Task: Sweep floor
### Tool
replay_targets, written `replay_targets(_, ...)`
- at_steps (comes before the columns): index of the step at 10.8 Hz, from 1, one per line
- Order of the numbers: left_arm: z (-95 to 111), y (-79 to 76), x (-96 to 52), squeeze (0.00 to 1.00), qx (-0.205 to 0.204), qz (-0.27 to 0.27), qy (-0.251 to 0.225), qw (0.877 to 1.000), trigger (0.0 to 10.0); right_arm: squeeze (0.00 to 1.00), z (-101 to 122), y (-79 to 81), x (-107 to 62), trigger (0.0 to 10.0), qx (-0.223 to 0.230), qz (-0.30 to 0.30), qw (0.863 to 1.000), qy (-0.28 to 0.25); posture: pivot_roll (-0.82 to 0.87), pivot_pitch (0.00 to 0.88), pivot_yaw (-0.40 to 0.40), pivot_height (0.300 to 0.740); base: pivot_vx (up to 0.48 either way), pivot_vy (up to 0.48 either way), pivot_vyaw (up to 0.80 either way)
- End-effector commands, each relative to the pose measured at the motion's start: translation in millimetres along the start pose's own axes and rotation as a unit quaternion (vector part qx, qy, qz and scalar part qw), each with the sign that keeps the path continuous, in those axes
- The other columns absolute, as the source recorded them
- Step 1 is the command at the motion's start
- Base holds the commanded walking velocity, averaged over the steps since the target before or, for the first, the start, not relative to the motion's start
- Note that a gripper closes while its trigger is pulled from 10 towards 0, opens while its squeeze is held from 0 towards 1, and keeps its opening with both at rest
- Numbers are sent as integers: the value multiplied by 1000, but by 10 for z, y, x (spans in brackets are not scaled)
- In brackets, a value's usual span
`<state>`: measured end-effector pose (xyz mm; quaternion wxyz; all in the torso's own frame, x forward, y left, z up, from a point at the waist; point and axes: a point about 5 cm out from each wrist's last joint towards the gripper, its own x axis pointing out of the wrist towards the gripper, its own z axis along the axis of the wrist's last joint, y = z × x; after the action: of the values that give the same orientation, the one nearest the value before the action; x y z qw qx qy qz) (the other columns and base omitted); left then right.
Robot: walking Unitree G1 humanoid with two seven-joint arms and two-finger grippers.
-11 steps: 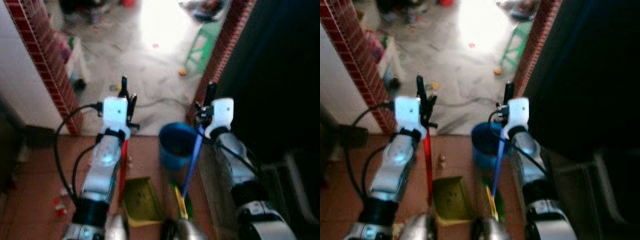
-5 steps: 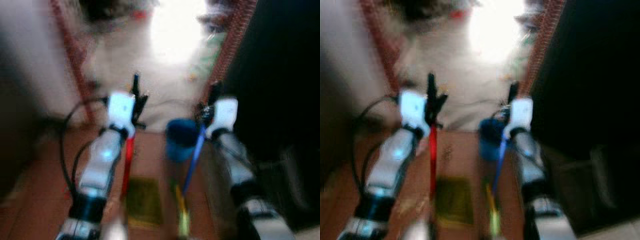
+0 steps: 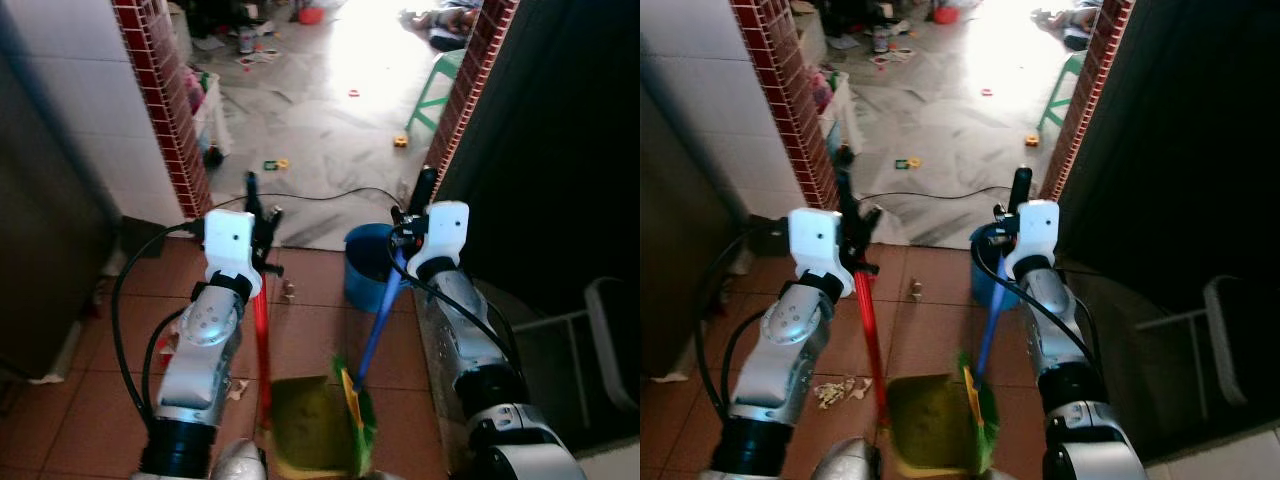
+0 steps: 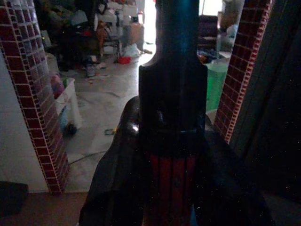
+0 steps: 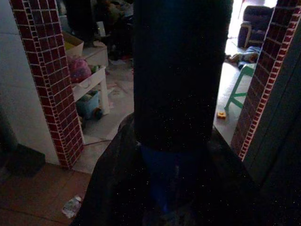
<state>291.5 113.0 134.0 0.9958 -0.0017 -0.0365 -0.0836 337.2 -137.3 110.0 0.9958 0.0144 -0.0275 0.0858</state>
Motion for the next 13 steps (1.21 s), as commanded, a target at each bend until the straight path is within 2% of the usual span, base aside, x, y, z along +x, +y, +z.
replay_targets(1, 193, 89, 4, 0, 13, 28, -47, 998, 10000, 0, 160, 3, 59, 10000, -4, 6, 1000, -30, 57, 16, -63, 740, 0, 0, 0)
replay_targets(2, 260, 210, 20, 0, -4, 66, -53, 996, 10000, 0, 168, 18, 82, 10000, -17, 18, 999, -28, 64, 44, -74, 740, 0, 0, 0)
replay_targets(3, 316, 243, 30, 0, -8, 72, -60, 996, 10000, 0, 206, 14, 104, 10000, -18, 16, 999, -37, 69, 40, -79, 740, 0, 371, 619)
replay_targets(5, 364, 245, 52, 0, 0, 65, -67, 996, 10000, 0, 220, 31, 120, 10000, -18, 16, 999, -38, 73, 48, -77, 740, 0, 480, 634)
replay_targets(10, 567, 299, 152, 0, 30, 55, -100, 993, 10000, 0, 226, -58, 107, 10000, -34, -4, 999, -39, 61, 45, -81, 740, 0, 480, 0)
replay_targets(13, 600, 343, 177, 0, 19, 65, -99, 993, 10000, 0, 249, -71, 138, 10000, -39, -10, 998, -42, 68, 39, -86, 740, 0, 480, 0)
